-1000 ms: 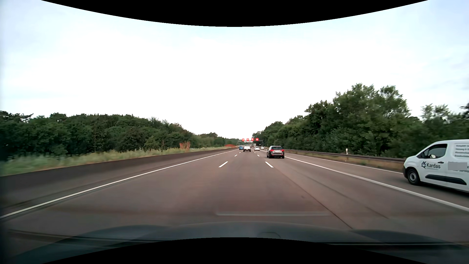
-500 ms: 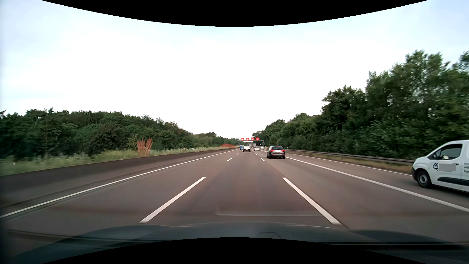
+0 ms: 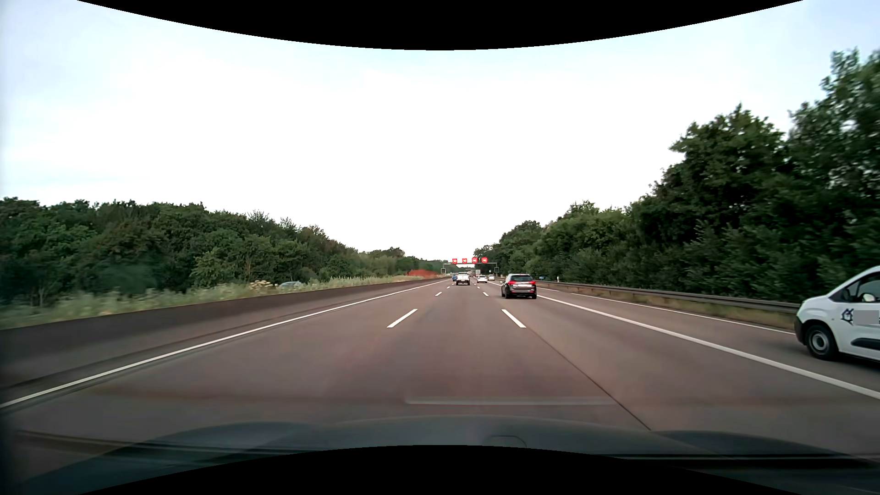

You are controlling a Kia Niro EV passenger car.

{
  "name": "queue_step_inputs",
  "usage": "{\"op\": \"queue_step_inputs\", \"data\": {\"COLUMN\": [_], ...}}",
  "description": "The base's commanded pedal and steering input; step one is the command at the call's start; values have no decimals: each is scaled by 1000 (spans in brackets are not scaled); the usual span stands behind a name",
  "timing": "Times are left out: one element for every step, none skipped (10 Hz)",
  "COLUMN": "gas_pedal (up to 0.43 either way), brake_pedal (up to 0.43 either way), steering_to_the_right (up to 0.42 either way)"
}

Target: Follow the waypoints while adhering to traffic rules and regulations

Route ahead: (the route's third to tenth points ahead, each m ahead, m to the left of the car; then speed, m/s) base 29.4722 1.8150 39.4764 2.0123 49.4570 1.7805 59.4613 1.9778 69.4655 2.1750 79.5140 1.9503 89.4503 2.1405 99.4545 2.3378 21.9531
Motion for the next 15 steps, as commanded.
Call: {"op": "queue_step_inputs", "data": {"gas_pedal": [150, 150, 150, 150, 150, 150, 150, 150, 150, 150, 150, 150, 150, 150, 150], "brake_pedal": [0, 0, 0, 0, 0, 0, 0, 0, 0, 0, 0, 0, 0, 0, 0], "steering_to_the_right": [-5, -5, -5, -5, -5, -5, -5, -5, -5, -5, -5, -5, -5, -6, -6]}}
